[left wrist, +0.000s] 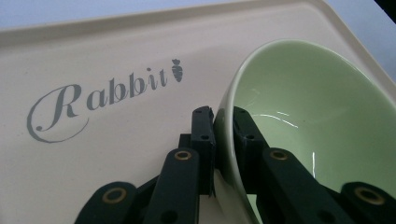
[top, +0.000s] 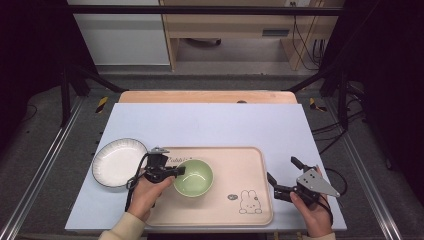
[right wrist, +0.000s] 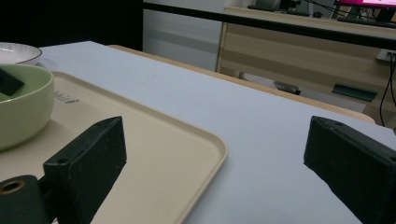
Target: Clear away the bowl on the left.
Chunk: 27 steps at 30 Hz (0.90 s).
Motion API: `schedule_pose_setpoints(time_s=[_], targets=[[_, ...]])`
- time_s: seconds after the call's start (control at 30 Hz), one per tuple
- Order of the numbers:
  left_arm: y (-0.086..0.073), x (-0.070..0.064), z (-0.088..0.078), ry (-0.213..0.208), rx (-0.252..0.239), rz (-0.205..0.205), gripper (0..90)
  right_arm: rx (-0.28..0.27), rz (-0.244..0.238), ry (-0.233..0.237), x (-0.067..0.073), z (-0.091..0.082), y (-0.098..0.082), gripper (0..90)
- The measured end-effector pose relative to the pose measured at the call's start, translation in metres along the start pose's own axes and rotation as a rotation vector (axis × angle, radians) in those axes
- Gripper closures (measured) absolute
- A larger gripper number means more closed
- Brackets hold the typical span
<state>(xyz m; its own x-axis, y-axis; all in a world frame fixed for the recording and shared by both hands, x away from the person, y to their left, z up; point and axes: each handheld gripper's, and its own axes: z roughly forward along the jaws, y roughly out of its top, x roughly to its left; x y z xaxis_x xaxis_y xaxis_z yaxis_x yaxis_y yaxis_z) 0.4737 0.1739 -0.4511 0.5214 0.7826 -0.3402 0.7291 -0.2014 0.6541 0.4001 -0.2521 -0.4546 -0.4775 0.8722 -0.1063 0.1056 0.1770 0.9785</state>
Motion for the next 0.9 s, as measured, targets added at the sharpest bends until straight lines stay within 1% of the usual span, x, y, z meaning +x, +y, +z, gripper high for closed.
schedule_pose_setpoints(time_s=[0.07,0.1,0.13,0.17,0.23,0.3,0.4,0.5,0.53,0.57,0.6,0.63,0.67,0.7,0.77,0.87,0.9], targets=[[-0.0006,-0.0004,-0.0002,0.003,0.0,0.006,80.9,0.001,0.0,0.0,0.0001,0.0,0.0,5.9],[-0.0012,-0.0013,-0.0006,0.014,0.002,0.021,80.4,0.001,0.001,0.0,0.0003,-0.0001,0.0001,5.9],[-0.0012,-0.0013,-0.0006,0.014,0.002,0.021,79.4,0.002,0.0,0.0,0.0003,-0.0001,0.0001,5.9],[-0.0023,-0.0023,-0.0008,0.023,0.003,0.032,78.7,0.002,0.0,0.0,0.0003,-0.0002,0.0001,5.8],[-0.0032,-0.0032,-0.0009,0.028,-0.002,0.033,77.2,0.001,0.0,0.0,0.0002,-0.0002,0.0002,5.9],[-0.0036,-0.004,-0.0013,0.047,-0.006,0.047,74.9,0.002,0.0,0.0,0.0003,0.0,0.0,5.9],[-0.0041,-0.004,-0.0016,0.051,-0.014,0.047,72.5,0.001,-0.003,0.001,0.0004,0.0001,0.0001,5.9],[-0.0049,-0.005,-0.0011,0.059,-0.027,0.062,69.6,0.003,-0.002,0.001,0.0003,0.0,0.0,5.9],[-0.0049,-0.005,-0.0011,0.059,-0.027,0.062,67.9,0.003,-0.002,0.001,0.0003,0.0,0.0,5.9],[-0.0053,-0.0068,-0.001,0.075,-0.031,0.087,66.3,0.003,-0.002,0.0,0.0003,0.0,0.0001,5.8],[-0.0053,-0.0068,-0.001,0.075,-0.031,0.087,64.4,0.003,-0.002,0.0,0.0003,0.0,0.0001,5.8],[-0.0056,-0.0065,-0.0014,0.08,-0.028,0.099,62.3,0.004,-0.002,0.0,0.0003,0.0,0.0,5.9],[-0.0056,-0.0065,-0.0014,0.08,-0.028,0.099,61.1,0.004,-0.002,0.0,0.0003,0.0,0.0,5.9],[-0.0059,-0.0067,-0.0012,0.086,-0.041,0.1,59.9,0.008,-0.003,0.001,0.0005,0.0001,-0.0001,5.8],[-0.0061,-0.0077,-0.0015,0.094,-0.05,0.108,57.3,0.009,-0.005,0.002,0.0009,0.0004,-0.0002,5.8],[-0.006,-0.0083,-0.0016,0.092,-0.061,0.112,52.0,0.01,-0.009,0.003,0.0011,0.0009,-0.0005,5.8],[-0.0056,-0.009,-0.0018,0.1,-0.074,0.127,49.7,0.011,-0.013,0.003,0.0013,0.0012,-0.0005,5.8]])
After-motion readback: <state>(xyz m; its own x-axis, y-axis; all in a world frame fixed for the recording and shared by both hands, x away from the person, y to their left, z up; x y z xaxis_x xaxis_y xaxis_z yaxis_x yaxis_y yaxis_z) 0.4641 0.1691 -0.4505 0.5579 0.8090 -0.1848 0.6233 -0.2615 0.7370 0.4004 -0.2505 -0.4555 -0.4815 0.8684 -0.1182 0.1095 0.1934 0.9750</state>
